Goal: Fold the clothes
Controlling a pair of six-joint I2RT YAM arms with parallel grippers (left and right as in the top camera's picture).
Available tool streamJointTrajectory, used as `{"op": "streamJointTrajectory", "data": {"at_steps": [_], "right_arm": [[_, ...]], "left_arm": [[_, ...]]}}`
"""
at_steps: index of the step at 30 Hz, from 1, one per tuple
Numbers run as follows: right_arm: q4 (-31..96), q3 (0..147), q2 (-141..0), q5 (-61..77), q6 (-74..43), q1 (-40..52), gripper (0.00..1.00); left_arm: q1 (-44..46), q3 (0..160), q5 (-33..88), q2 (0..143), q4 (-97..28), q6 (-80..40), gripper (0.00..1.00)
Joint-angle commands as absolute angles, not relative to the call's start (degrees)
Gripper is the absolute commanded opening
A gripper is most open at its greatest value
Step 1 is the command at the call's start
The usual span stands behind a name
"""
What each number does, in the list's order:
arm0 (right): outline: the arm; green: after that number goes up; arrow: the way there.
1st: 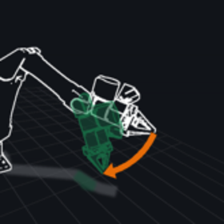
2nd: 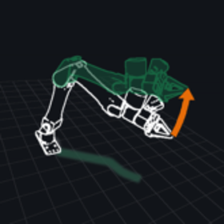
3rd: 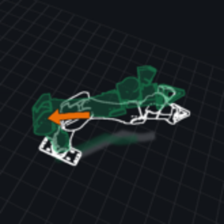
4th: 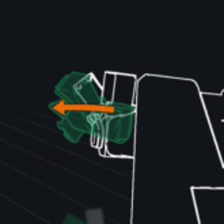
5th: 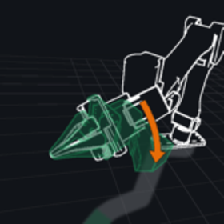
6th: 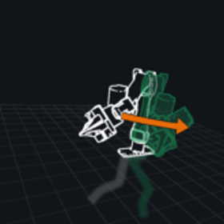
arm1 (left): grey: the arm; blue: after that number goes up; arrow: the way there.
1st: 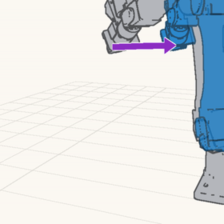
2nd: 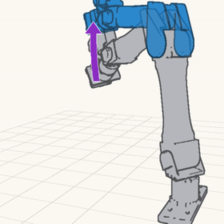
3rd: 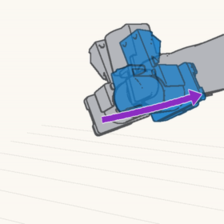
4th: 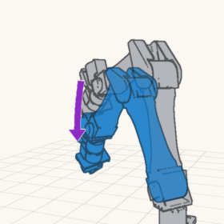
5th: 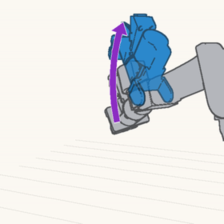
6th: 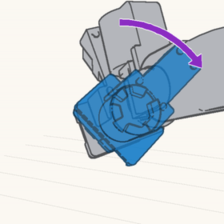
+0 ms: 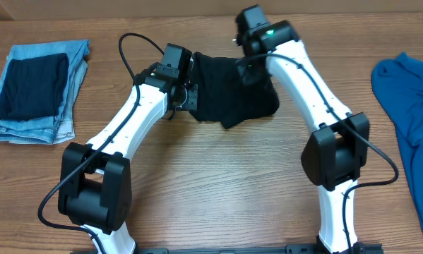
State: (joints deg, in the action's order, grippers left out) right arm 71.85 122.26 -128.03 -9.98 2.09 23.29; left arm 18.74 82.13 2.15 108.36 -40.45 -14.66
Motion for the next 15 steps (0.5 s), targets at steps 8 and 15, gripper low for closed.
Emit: {"op": "streamJointTrajectory", "data": {"at_steps": [8,15], "right_arm": [[59.66,116.66,-128.66,-10.22,-2.28,29.74,0.04],[56.12,116.09,-133.34,-10.35,-2.46,32.47,0.04]], "left_arm": [[14.52,83.70,1.02,107.92,-41.15,-12.71,0.04],[12.75,88.01,1.06,107.61,-46.33,-13.58,0.04]]}}
